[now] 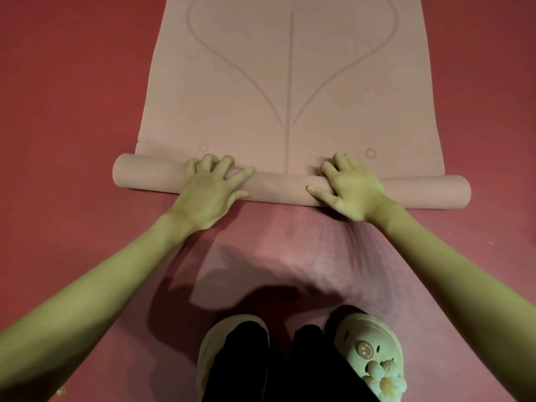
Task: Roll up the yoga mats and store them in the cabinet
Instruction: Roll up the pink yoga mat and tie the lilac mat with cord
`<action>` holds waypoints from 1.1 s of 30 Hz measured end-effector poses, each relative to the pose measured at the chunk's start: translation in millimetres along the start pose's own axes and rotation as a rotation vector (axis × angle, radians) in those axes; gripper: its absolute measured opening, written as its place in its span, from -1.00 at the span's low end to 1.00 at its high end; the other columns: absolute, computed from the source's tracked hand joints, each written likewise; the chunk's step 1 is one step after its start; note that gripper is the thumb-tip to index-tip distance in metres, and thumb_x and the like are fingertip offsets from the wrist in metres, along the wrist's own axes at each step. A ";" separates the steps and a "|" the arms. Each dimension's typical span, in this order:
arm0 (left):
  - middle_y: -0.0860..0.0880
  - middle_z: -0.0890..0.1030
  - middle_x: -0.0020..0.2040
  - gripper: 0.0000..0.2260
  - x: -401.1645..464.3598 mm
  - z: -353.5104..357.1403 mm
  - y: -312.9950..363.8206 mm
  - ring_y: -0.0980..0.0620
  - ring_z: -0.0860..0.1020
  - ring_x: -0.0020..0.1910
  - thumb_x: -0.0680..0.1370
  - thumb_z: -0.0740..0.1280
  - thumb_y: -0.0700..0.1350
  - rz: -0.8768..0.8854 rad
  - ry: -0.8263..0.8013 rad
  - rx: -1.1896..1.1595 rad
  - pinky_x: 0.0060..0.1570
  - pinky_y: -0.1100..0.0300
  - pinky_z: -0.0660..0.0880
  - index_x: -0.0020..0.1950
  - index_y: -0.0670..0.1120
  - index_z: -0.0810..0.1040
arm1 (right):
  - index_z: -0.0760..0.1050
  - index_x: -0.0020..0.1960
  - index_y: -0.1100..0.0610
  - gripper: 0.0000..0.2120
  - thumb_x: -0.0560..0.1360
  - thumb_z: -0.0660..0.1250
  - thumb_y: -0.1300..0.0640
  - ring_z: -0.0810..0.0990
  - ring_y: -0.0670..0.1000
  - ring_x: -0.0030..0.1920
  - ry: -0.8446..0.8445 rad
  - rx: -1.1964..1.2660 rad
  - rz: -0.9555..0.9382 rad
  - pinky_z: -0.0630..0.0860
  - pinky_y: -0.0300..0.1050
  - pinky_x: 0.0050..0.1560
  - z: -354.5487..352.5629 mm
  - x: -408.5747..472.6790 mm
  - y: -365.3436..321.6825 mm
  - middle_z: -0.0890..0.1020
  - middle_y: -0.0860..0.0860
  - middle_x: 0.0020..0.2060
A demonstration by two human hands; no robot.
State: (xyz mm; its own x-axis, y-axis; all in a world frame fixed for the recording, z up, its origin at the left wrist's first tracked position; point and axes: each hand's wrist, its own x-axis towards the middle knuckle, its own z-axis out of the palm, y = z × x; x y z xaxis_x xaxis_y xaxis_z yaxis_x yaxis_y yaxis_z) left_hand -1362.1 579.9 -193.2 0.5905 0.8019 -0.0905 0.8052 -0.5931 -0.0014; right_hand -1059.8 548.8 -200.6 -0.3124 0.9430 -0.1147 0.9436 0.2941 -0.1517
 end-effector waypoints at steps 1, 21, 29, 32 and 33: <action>-0.09 0.46 0.16 -0.54 3.6 -2.8 -1.3 -0.20 0.41 0.04 0.57 0.00 0.23 0.003 -0.026 0.001 0.00 -0.16 0.37 0.38 0.08 0.38 | 0.44 -0.05 0.21 -0.39 0.54 -0.06 -0.32 0.43 0.19 -0.10 0.059 -0.053 0.003 0.36 0.08 -0.05 0.7 -0.8 -1.1 0.45 0.18 -0.12; -0.14 0.50 0.13 -0.46 21.9 6.5 4.0 -0.18 0.47 0.07 0.56 0.07 0.26 -0.048 0.072 0.058 0.19 -0.13 0.33 0.33 -0.10 0.43 | 0.45 -0.06 0.20 -0.50 0.50 -0.16 -0.08 0.50 0.22 -0.08 0.115 -0.042 0.171 0.37 0.04 -0.13 -2.8 39.1 -17.4 0.56 0.17 -0.14; -0.11 0.45 0.21 -0.45 61.8 -8.4 -13.7 -0.13 0.41 0.21 0.56 -0.04 0.28 -0.028 -0.126 0.036 0.18 -0.04 0.27 0.38 -0.03 0.33 | 0.41 0.28 0.23 -0.52 0.59 0.11 -0.13 0.44 0.21 0.03 0.262 -0.132 0.134 0.29 0.07 0.13 15.2 9.7 -22.1 0.49 0.21 0.08; -0.12 0.47 0.18 -0.37 57.6 -6.0 -13.0 -0.14 0.44 0.18 0.52 -0.11 0.31 -0.042 -0.080 0.000 0.18 -0.05 0.27 0.37 -0.05 0.38 | 0.40 0.31 0.21 -0.43 0.58 0.09 -0.24 0.44 0.21 0.06 0.214 -0.138 0.115 0.29 0.07 0.14 12.5 13.3 -16.9 0.48 0.21 0.12; -0.14 0.49 0.14 -0.36 53.5 -3.8 -11.4 -0.16 0.46 0.14 0.52 -0.11 0.30 -0.046 -0.031 -0.017 0.17 -0.07 0.29 0.35 -0.07 0.41 | 0.42 0.30 0.21 -0.42 0.58 0.07 -0.25 0.46 0.21 0.04 0.202 -0.143 0.105 0.30 0.07 0.10 10.5 15.9 -15.3 0.50 0.20 0.11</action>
State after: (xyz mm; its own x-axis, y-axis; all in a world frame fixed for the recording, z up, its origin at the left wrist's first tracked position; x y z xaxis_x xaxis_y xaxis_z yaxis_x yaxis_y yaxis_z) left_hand -1339.5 629.9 -194.3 0.5512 0.8255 -0.1211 0.8323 -0.5542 0.0107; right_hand -1080.4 557.6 -210.4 -0.1973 0.9772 0.0781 0.9801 0.1985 -0.0079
